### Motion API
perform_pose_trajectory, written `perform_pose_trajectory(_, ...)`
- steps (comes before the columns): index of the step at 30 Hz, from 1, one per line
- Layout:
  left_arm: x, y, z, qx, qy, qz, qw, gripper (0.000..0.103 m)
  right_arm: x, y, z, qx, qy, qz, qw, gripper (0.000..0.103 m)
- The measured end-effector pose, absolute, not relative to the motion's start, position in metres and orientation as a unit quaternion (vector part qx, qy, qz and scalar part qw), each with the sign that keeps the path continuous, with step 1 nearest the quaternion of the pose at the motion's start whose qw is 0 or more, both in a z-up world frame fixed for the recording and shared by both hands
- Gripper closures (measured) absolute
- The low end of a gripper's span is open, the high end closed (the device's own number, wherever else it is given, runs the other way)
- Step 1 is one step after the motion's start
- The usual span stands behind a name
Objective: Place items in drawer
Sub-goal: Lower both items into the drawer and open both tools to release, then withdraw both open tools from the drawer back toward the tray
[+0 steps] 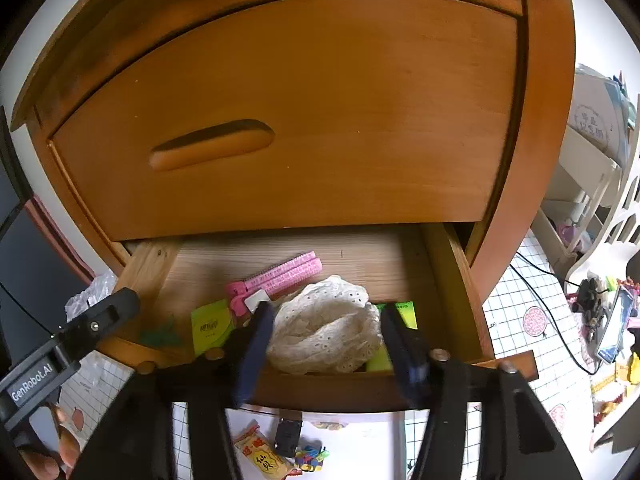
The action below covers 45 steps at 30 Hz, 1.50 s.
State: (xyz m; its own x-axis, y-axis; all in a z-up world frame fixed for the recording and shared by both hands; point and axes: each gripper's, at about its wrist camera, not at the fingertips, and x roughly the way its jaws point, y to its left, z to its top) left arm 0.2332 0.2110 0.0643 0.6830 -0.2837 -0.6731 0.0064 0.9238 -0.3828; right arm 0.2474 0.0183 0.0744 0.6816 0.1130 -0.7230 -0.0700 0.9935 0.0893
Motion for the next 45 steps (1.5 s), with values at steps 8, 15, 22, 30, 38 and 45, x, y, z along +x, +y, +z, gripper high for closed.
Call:
perform_pose_trajectory(8,0.231,0.213,0.068,-0.173,0.383,-0.059,0.905,0.029,0.242,0.017,0.075,0.021,0.389,0.05,0.92,0.02)
perform_pose_trajectory(15,0.229,0.215,0.069,-0.166,0.368,-0.042,0.914,0.015,0.24,0.014,0.076,0.021,0.384,0.044,0.922,0.003)
perform_pose_trajectory(22,0.224,0.215,0.073,-0.16,0.342,-0.028,0.926,0.0,0.238,0.008,0.074,0.024,0.381,0.033,0.924,0.0)
perform_pose_trajectory(30,0.222,0.22,0.075,-0.16,0.332,-0.016,0.929,0.0,0.235,0.007,0.074,0.02,0.38,0.031,0.924,0.0)
perform_pose_trajectory(38,0.218,0.22,0.076,-0.156,0.327,-0.016,0.932,0.0,0.231,0.007,0.076,0.018,0.371,0.031,0.928,0.0)
perform_pose_trajectory(45,0.207,0.219,0.081,-0.157,0.321,-0.027,0.934,0.0,0.219,0.005,0.088,0.018,0.346,0.043,0.937,0.0)
